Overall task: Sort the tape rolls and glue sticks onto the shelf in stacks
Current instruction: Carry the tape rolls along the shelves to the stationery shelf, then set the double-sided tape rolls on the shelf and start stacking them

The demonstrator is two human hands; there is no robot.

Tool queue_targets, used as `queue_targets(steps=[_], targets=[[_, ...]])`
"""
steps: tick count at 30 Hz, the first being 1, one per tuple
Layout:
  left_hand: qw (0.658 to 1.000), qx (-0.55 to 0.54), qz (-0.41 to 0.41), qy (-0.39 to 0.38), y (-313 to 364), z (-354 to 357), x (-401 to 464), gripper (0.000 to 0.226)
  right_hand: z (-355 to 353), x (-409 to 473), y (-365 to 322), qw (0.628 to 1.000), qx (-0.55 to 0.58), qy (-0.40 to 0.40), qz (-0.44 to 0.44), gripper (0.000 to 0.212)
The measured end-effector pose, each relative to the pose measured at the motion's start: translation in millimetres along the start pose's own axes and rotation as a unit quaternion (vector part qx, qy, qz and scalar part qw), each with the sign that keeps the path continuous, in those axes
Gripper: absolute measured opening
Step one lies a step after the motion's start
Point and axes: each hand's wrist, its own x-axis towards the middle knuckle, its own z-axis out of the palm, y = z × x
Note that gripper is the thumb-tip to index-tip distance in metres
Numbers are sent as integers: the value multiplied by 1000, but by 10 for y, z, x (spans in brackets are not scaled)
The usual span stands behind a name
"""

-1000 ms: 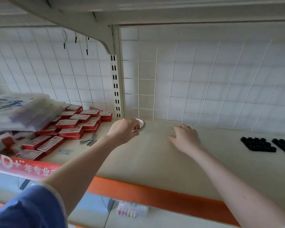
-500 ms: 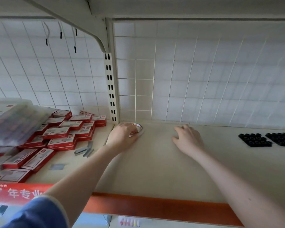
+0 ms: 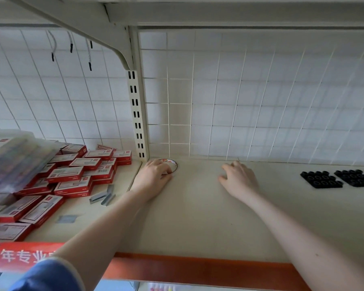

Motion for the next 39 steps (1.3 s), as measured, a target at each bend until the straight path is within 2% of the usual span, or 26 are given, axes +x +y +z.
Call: queue_targets(steps=[13, 24, 31, 39], targets=[[1000, -4, 7, -12, 31, -11, -6, 15, 23, -50, 126, 1000, -7, -1, 11, 34], [998, 60, 30, 1, 380, -167, -76, 32, -175, -291, 502, 998, -49, 35, 17, 33], [999, 34, 34, 12, 1126, -9, -271, 38, -371, -770, 1203, 995, -66, 68, 18, 33], [999, 11, 26, 23, 2587, 491, -392, 39, -656, -1345, 2594, 994, -29, 104, 17, 35]])
